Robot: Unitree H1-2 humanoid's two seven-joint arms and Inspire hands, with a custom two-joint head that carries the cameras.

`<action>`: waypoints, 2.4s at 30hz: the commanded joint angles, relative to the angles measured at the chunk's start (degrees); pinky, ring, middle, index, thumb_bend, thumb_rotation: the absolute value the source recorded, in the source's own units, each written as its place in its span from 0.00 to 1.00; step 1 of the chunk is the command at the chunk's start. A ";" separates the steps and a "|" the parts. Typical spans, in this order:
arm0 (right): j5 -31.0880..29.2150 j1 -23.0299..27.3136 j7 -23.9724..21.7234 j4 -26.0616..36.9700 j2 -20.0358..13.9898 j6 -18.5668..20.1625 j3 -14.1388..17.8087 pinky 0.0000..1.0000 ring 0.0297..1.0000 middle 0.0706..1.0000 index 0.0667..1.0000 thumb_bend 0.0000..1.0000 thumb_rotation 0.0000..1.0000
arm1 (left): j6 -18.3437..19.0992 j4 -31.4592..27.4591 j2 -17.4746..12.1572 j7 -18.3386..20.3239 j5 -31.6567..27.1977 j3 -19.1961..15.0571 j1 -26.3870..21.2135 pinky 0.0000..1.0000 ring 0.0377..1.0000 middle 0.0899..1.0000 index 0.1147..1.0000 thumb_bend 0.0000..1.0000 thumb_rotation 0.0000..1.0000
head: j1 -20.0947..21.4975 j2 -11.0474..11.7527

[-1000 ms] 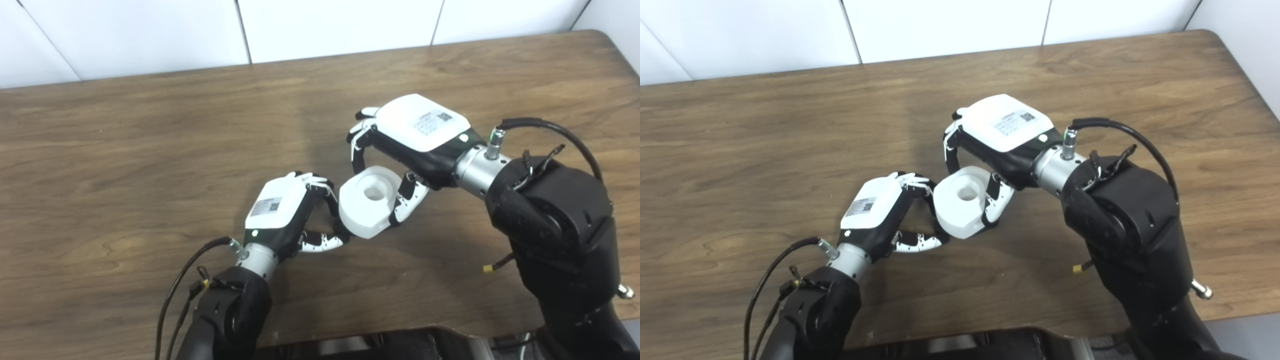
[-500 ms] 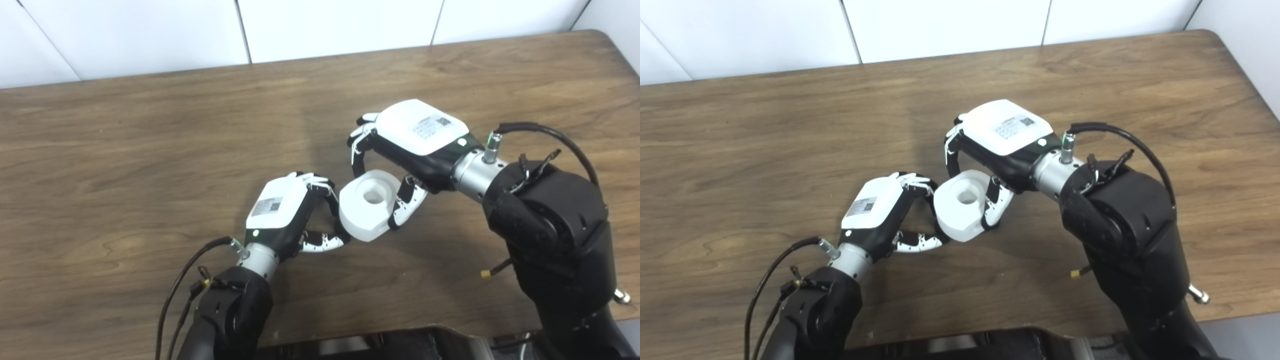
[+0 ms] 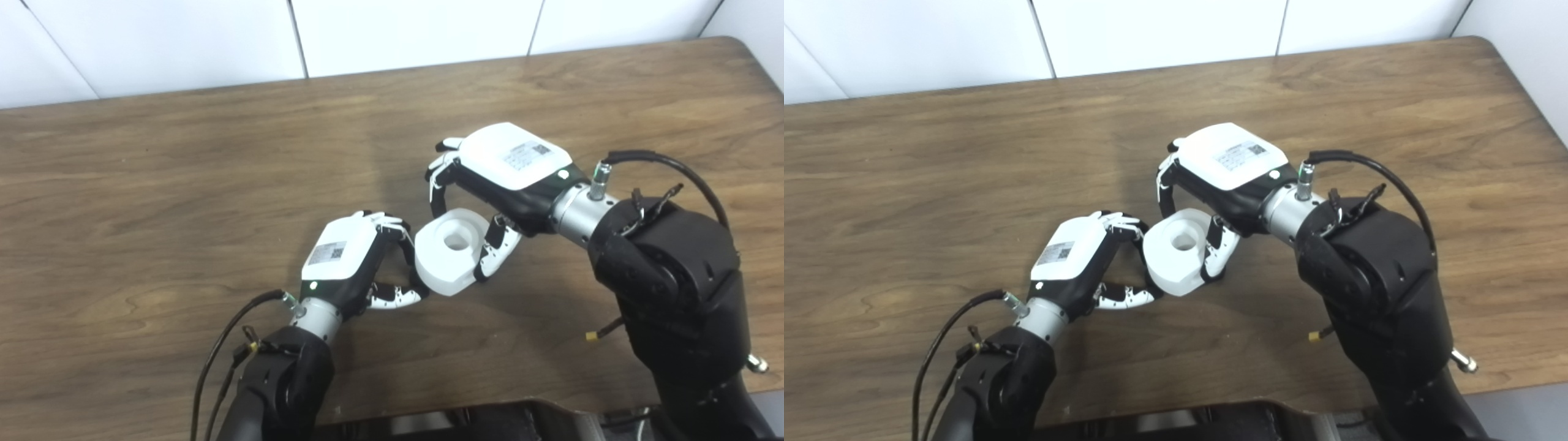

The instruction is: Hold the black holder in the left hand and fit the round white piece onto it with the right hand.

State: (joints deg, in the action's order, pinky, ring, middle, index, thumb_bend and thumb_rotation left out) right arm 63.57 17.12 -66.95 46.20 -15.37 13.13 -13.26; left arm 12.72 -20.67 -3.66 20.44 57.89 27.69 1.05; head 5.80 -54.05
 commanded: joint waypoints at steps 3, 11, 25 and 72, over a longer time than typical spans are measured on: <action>0.49 0.93 -0.50 0.83 0.08 -1.82 -0.09 0.80 0.92 0.78 0.44 0.53 0.13 | -0.36 -2.27 0.84 -0.28 0.35 0.14 -0.87 0.94 0.87 0.78 0.42 0.52 0.06 | 0.08 -0.08; 0.30 0.45 -0.39 0.58 -0.26 -2.14 -0.26 0.81 0.91 0.71 0.45 0.52 0.13 | -0.25 -2.52 0.92 0.10 0.60 0.07 -1.00 0.94 0.87 0.78 0.42 0.52 0.06 | 0.10 -0.17; 0.99 -1.34 0.78 -0.22 -0.14 -2.78 -0.34 0.78 0.91 0.80 0.44 0.53 0.13 | -0.01 -3.04 0.98 0.88 1.11 0.00 -1.01 0.96 0.88 0.79 0.42 0.52 0.06 | 0.08 -0.37; 3.27 -0.31 -3.41 2.02 0.46 -5.89 0.96 0.83 0.95 0.83 0.58 1.00 0.33 | -0.23 -1.89 0.87 0.61 1.03 -0.09 -1.33 0.95 0.88 0.79 0.42 0.52 0.06 | 0.36 -0.03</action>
State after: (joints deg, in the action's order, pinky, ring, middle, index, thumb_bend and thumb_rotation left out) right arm 66.92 14.92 -67.26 47.28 -14.72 8.23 -12.62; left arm 12.99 -21.49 -3.49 21.70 58.67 27.59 1.03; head 6.15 -54.05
